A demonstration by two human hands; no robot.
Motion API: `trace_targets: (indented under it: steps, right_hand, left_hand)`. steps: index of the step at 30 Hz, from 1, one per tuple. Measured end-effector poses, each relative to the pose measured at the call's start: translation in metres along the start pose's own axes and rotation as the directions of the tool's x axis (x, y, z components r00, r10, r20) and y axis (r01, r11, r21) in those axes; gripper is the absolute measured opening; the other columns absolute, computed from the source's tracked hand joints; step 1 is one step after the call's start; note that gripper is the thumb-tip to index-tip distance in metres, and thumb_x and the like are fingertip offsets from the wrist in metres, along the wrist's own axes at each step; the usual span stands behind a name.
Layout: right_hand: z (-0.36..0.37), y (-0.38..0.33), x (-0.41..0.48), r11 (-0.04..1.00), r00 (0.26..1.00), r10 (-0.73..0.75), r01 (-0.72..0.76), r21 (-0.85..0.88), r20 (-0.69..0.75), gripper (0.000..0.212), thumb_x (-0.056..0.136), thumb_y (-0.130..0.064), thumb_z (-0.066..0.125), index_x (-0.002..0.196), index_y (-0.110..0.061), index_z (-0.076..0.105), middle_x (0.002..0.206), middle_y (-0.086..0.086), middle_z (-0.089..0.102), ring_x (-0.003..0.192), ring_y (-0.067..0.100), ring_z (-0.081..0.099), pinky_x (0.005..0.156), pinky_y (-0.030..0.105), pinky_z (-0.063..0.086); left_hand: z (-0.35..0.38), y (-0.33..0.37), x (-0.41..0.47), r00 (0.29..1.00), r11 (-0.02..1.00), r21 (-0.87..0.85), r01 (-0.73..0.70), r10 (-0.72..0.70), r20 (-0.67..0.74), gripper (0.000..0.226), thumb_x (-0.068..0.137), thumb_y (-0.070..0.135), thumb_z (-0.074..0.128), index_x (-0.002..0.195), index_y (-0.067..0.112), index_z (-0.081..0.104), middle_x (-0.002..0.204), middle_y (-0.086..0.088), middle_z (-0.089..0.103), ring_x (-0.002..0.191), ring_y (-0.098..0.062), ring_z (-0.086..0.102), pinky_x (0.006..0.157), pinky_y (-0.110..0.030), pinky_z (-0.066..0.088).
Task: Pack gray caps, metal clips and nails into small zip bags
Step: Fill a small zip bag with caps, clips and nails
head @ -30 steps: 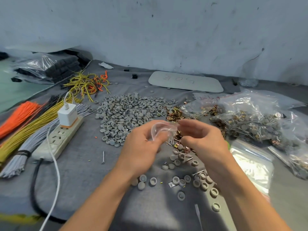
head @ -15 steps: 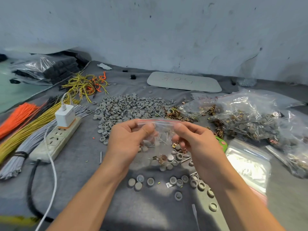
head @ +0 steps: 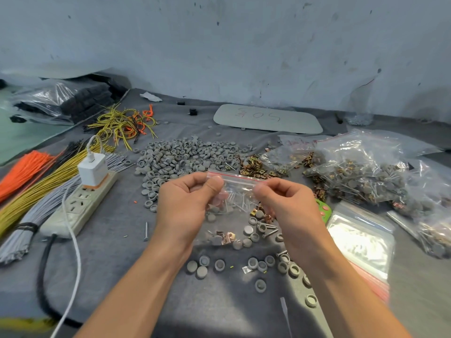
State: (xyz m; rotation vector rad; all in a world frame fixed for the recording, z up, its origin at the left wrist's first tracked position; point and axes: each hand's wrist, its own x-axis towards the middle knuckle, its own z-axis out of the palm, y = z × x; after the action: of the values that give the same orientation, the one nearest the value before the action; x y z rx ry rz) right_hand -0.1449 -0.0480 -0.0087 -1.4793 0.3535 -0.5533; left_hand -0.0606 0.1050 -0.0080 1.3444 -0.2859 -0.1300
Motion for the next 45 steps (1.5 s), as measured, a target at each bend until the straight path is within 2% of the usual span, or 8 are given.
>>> trace_targets:
  steps: [8,18,22,30,34,39,43,45]
  right_hand:
    - [0.008,-0.001,0.002,0.992,1.0,0.015,-0.015,0.122,0.001,0.028,0.085,0.003,0.073,0.063,-0.013,0.065,0.05,0.001,0.047,0.047,0.009,0.038,0.049,0.015,0.036]
    - [0.009,-0.004,-0.004,0.998,0.997,-0.06,0.059,0.034,0.044,0.01,0.085,-0.01,0.08,0.077,-0.015,0.079,0.055,-0.009,0.057,0.053,0.006,0.046,0.054,0.015,0.04]
    - [0.015,-0.005,-0.006,0.996,0.994,-0.078,0.074,0.049,0.075,0.014,0.085,-0.007,0.079,0.075,-0.016,0.08,0.049,-0.009,0.052,0.049,0.009,0.039,0.049,0.018,0.035]
    - [0.017,0.001,-0.005,0.993,0.993,-0.108,0.106,0.052,0.056,0.015,0.083,-0.004,0.08,0.073,-0.015,0.08,0.056,-0.007,0.063,0.05,0.0,0.05,0.051,0.011,0.04]
    - [0.016,0.002,-0.004,0.992,0.991,-0.124,0.121,0.044,0.053,0.008,0.082,-0.008,0.083,0.077,-0.013,0.081,0.066,0.005,0.071,0.058,0.006,0.057,0.056,0.015,0.045]
    - [0.022,0.001,-0.003,0.993,0.99,-0.115,0.113,0.026,0.078,0.008,0.072,-0.018,0.084,0.076,-0.012,0.081,0.081,0.03,0.071,0.068,0.023,0.057,0.066,0.034,0.047]
    - [0.016,0.003,-0.003,0.998,0.997,-0.062,0.06,0.037,0.039,0.011,0.075,-0.019,0.085,0.075,-0.01,0.079,0.052,0.008,0.056,0.05,0.013,0.041,0.048,0.024,0.034]
    - [0.01,0.003,-0.002,0.998,1.0,-0.024,0.024,0.062,0.009,0.008,0.082,-0.012,0.082,0.074,-0.01,0.079,0.05,0.003,0.053,0.047,0.013,0.04,0.048,0.023,0.034]
  left_hand:
    - [0.0,0.001,-0.003,0.999,1.0,-0.029,0.003,-0.004,-0.047,0.009,0.09,0.002,0.073,0.084,0.007,0.076,0.067,-0.007,0.074,0.057,-0.012,0.07,0.052,-0.017,0.053]
    - [-0.007,0.004,-0.002,0.995,0.996,0.078,-0.053,0.046,0.09,0.012,0.081,0.004,0.081,0.078,0.016,0.081,0.075,-0.01,0.076,0.062,-0.012,0.066,0.058,-0.018,0.052]
    - [-0.004,0.004,-0.004,0.985,0.993,0.084,-0.078,0.064,0.163,0.006,0.083,0.002,0.08,0.088,0.004,0.08,0.074,-0.012,0.076,0.06,-0.014,0.063,0.056,-0.017,0.048]
    - [0.001,0.002,-0.004,0.99,0.993,0.073,-0.089,0.08,0.113,0.007,0.081,-0.002,0.081,0.081,0.004,0.079,0.07,-0.013,0.075,0.06,-0.014,0.066,0.056,-0.021,0.052]
    - [0.001,0.003,-0.008,0.981,0.99,0.101,-0.099,0.08,0.177,0.007,0.082,0.003,0.082,0.081,0.01,0.082,0.075,-0.01,0.078,0.064,-0.014,0.071,0.059,-0.02,0.053]
    - [0.0,0.002,-0.006,0.987,0.991,0.117,-0.065,0.047,0.151,0.017,0.081,0.001,0.082,0.074,0.016,0.082,0.079,-0.008,0.079,0.072,-0.017,0.076,0.064,-0.02,0.056]
    - [0.001,0.003,-0.007,0.988,0.993,0.113,-0.034,0.016,0.153,0.003,0.077,0.015,0.084,0.078,0.014,0.083,0.072,-0.005,0.077,0.061,-0.009,0.069,0.058,-0.017,0.051]
    - [-0.003,0.005,-0.006,0.994,0.994,0.109,-0.026,0.015,0.106,0.016,0.068,0.028,0.084,0.077,0.015,0.082,0.07,-0.005,0.076,0.056,-0.007,0.066,0.052,-0.016,0.049]
